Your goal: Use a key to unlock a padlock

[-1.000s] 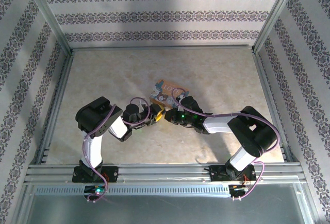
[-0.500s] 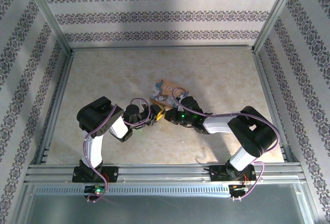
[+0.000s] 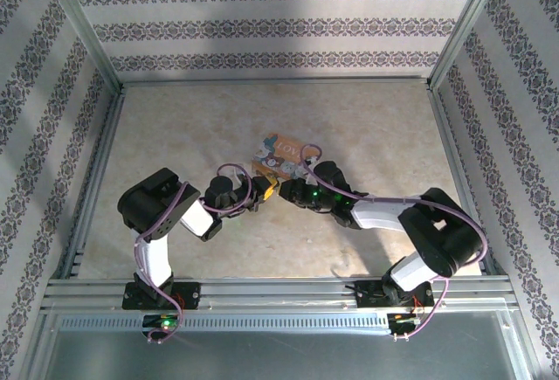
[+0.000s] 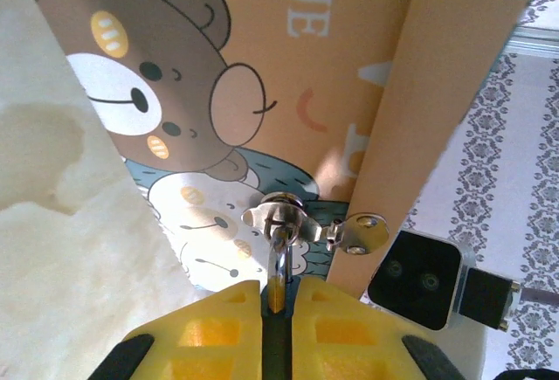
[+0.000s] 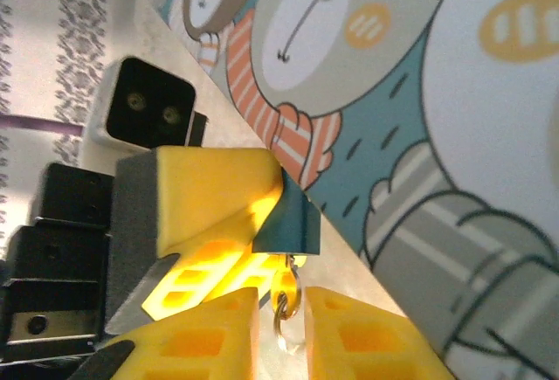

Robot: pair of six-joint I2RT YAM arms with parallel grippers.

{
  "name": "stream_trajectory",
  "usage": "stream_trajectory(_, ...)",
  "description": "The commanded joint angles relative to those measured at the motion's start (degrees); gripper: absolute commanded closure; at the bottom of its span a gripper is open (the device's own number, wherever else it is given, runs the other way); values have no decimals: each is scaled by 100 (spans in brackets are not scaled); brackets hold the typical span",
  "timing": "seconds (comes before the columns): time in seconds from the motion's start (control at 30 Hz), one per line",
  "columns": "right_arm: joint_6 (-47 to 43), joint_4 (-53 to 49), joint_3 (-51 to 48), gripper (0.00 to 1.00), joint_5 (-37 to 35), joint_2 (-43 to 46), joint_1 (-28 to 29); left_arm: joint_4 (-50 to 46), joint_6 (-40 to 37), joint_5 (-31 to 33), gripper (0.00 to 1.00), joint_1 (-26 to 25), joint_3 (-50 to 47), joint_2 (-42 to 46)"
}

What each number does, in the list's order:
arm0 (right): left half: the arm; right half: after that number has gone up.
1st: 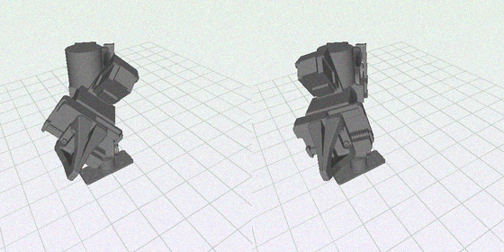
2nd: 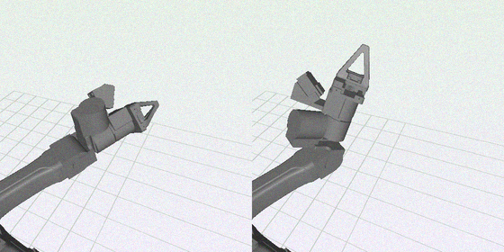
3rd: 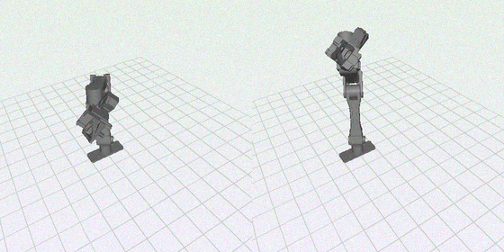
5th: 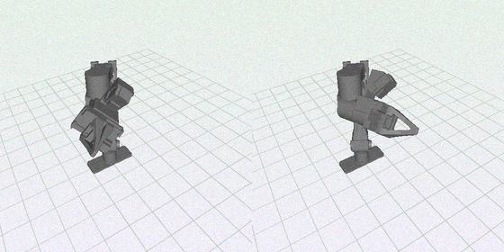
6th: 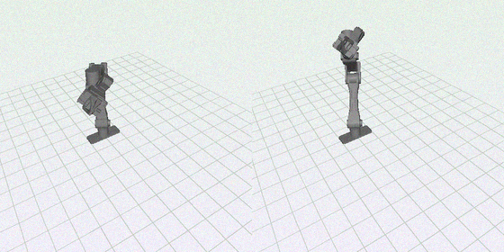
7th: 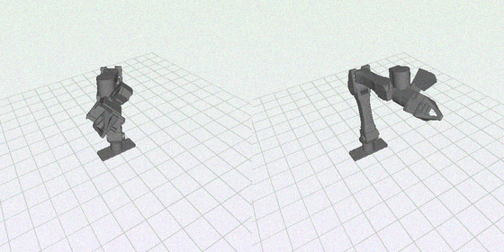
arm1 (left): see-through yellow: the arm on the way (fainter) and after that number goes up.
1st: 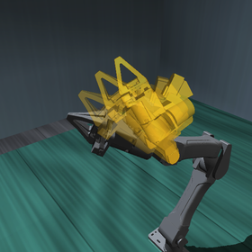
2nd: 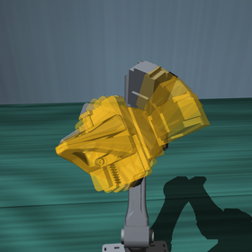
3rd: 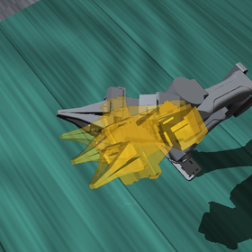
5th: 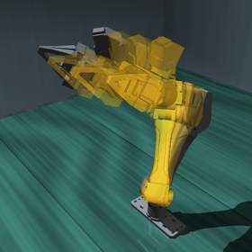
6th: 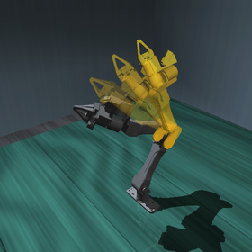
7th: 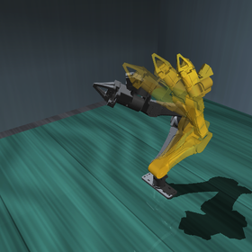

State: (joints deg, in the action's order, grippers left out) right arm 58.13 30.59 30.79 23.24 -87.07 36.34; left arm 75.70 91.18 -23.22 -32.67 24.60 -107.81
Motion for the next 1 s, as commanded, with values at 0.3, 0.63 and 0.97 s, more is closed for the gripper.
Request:
stream_trajectory(0.3, -2485, -2558, -37, 59, -671, 2368, -232, -1364, -229, 327, 94, -239, 31, 1076)
stream_trajectory(0.63, -5186, -3426, 185, 53, -2344, 4017, 614, -2109, -230, 392, 98, -302, 177, 1613)
stream_trajectory(0.97, -7945, -4041, 674, 41, -3433, 3706, 1555, -2619, -332, 739, 100, -339, 123, 2125)
